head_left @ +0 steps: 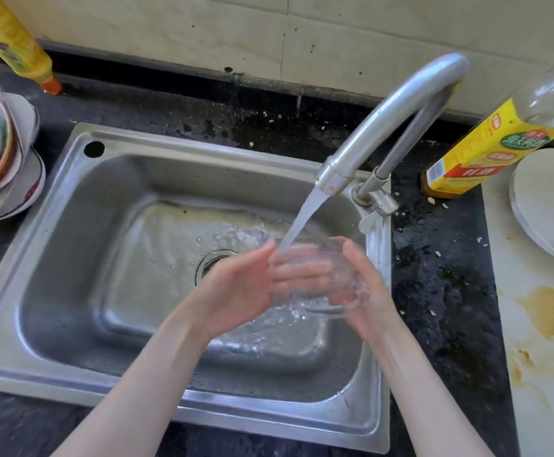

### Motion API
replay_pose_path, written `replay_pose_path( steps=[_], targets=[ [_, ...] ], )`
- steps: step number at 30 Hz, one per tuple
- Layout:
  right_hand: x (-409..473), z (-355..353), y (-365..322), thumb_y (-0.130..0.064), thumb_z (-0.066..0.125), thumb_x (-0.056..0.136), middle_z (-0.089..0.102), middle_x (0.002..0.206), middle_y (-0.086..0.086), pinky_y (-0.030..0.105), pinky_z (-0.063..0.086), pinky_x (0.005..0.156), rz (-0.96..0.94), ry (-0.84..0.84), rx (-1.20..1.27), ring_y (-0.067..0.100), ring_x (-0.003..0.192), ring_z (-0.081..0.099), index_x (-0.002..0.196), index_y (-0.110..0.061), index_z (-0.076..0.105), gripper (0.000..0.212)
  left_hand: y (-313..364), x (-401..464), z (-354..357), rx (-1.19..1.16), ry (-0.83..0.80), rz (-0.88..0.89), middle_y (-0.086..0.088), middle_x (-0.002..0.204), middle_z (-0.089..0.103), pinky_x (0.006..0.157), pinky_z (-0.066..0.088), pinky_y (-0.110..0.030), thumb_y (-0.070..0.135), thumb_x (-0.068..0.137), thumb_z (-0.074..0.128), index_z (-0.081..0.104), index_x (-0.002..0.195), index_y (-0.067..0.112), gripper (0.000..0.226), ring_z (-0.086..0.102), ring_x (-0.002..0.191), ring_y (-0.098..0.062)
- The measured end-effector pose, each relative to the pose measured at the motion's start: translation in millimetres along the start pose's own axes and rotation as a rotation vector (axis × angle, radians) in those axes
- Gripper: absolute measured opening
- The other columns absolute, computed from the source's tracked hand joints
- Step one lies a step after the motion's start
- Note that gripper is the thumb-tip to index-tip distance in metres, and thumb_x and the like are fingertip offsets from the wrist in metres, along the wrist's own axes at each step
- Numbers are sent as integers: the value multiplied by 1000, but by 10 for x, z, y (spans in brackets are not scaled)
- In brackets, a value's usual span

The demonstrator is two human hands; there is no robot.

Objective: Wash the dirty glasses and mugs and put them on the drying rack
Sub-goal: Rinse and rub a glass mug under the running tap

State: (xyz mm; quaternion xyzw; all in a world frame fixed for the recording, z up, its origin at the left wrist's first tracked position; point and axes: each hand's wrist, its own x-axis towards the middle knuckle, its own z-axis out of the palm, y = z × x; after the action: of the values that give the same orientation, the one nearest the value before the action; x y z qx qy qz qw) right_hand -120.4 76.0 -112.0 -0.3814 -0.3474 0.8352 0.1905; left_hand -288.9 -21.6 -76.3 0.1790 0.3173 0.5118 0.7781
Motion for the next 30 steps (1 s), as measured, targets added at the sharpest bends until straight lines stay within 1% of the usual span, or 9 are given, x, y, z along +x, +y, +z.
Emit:
replay_pose_path(
  steps=[5,8,10,14,18,22,24,26,30],
  targets=[
    [6,79,-96,-63,73,63,63,111,5,34,50,73,-23,-47,-214,19,88,64,108,-30,60,57,-92,68,76,-95,154,94,-18,120,63,92,50,-35,27,77,69,62,117,1,48,61,111,-31],
    [67,128,-58,-71,62,66,62,121,9,40,55,76,131,78,-230,24,101,66,123,-31,54,70,-68,68,83,228,343,106,-8,103,72,86,50,-21,10,81,65,71,102,10,22,67,101,-19],
    [85,142,-8,-75,57,64,70,100,8,41,54,74,326,137,-173,25,94,67,125,-22,55,81,-49,89,103,568,452,112,5,86,74,78,47,-11,0,83,63,70,91,14,18,68,88,-5],
    [61,190,25,-64,57,77,68,78,8,42,52,80,371,134,-22,24,86,60,102,-13,66,57,-50,91,101,860,469,122,9,87,73,75,47,-9,0,80,68,71,87,19,20,67,83,-2],
    [96,207,44,-53,65,78,61,115,30,49,46,94,47,53,-56,42,105,59,115,-1,56,64,35,59,118,440,308,35,-7,110,70,90,50,-23,8,86,62,67,114,9,28,64,106,-17],
    [158,233,-30,-38,73,72,64,105,13,41,46,87,-36,-42,-33,26,95,61,121,-19,56,55,48,67,170,109,320,93,-16,115,66,94,50,-31,10,83,61,65,116,4,34,62,110,-27],
    [169,257,-29,-39,65,80,60,118,14,47,42,98,56,18,-25,29,103,59,125,-23,54,50,46,76,180,389,420,103,-9,107,71,96,49,-31,6,84,64,69,110,8,27,65,104,-17],
    [167,297,-1,-47,57,88,64,112,12,43,46,96,205,90,47,28,101,61,120,-15,58,46,50,100,147,1017,535,109,5,95,74,91,50,-30,11,83,68,73,99,20,20,67,93,-8],
    [240,294,152,-46,38,97,71,80,14,23,50,43,372,186,395,22,59,68,99,-2,67,53,-61,149,115,1822,510,251,7,63,70,66,42,-18,27,67,65,73,74,29,11,63,59,-21]
  ],
)
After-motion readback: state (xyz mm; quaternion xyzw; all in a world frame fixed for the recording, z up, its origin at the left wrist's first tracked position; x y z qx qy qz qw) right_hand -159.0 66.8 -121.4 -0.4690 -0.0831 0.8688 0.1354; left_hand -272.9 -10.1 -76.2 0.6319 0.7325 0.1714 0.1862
